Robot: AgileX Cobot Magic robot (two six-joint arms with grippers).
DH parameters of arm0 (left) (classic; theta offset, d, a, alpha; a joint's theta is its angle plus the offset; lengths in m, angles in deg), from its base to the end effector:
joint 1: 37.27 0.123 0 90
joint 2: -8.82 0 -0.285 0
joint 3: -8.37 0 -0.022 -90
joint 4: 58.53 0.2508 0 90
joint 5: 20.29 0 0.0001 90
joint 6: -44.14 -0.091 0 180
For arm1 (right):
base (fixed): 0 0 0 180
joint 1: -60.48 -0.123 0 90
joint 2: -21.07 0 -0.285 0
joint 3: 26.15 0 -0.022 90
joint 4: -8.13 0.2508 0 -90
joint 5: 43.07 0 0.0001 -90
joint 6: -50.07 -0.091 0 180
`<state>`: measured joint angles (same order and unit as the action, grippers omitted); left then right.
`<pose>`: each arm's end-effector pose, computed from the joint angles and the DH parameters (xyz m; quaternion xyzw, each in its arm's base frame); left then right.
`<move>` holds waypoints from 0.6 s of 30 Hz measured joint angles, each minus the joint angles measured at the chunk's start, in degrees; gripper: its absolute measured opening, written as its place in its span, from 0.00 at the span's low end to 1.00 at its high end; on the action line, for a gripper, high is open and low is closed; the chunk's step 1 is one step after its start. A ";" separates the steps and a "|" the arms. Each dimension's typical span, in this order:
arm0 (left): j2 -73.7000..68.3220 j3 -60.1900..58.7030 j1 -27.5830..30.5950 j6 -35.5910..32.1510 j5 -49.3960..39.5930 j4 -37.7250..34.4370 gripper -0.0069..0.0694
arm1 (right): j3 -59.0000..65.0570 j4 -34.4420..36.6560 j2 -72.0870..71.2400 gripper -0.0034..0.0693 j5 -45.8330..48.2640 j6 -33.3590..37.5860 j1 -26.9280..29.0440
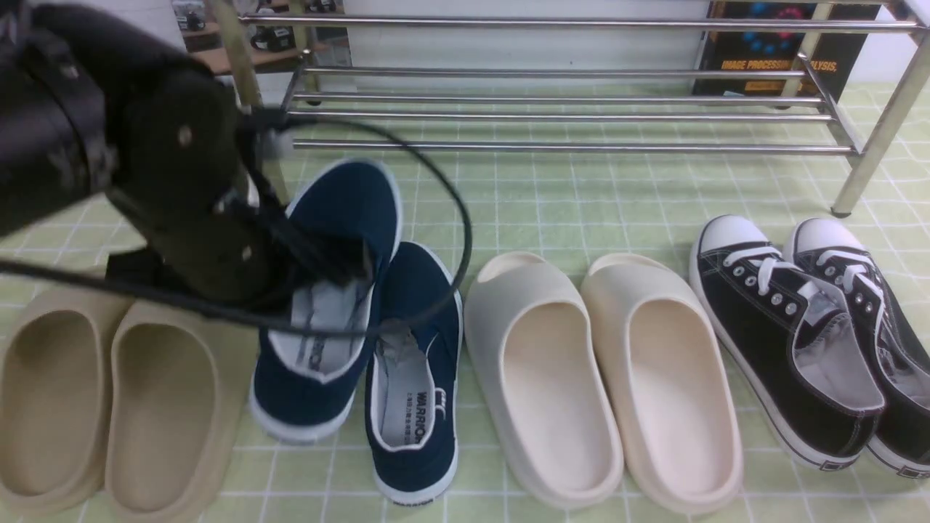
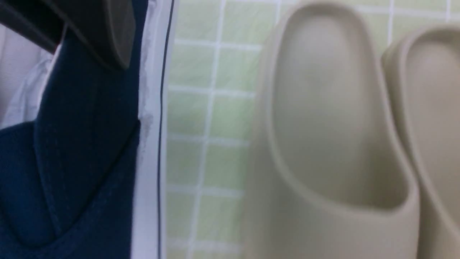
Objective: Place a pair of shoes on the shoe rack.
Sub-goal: Use the left arm to put a shoe into the shoe rack
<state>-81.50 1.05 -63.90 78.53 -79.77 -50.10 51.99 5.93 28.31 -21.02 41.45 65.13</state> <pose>0.2630 -0.1190 0.3134 -0.0422 0.9769 -0.0406 0.2057 0.0520 -0.0055 0.1737 0.0831 0.8017 0.0042 0.5919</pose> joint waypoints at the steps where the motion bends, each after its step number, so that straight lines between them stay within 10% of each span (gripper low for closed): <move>1: -0.63 2.06 1.17 -1.36 -0.11 -1.39 0.11 | 0.00 0.00 0.00 0.38 0.00 0.00 0.00; 18: -26.71 34.13 14.24 -17.73 -2.04 -11.78 0.11 | 0.00 0.00 0.00 0.38 0.00 0.00 0.00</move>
<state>-108.22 35.18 -49.66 60.80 -81.80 -61.88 51.99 5.93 28.31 -21.02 41.45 65.13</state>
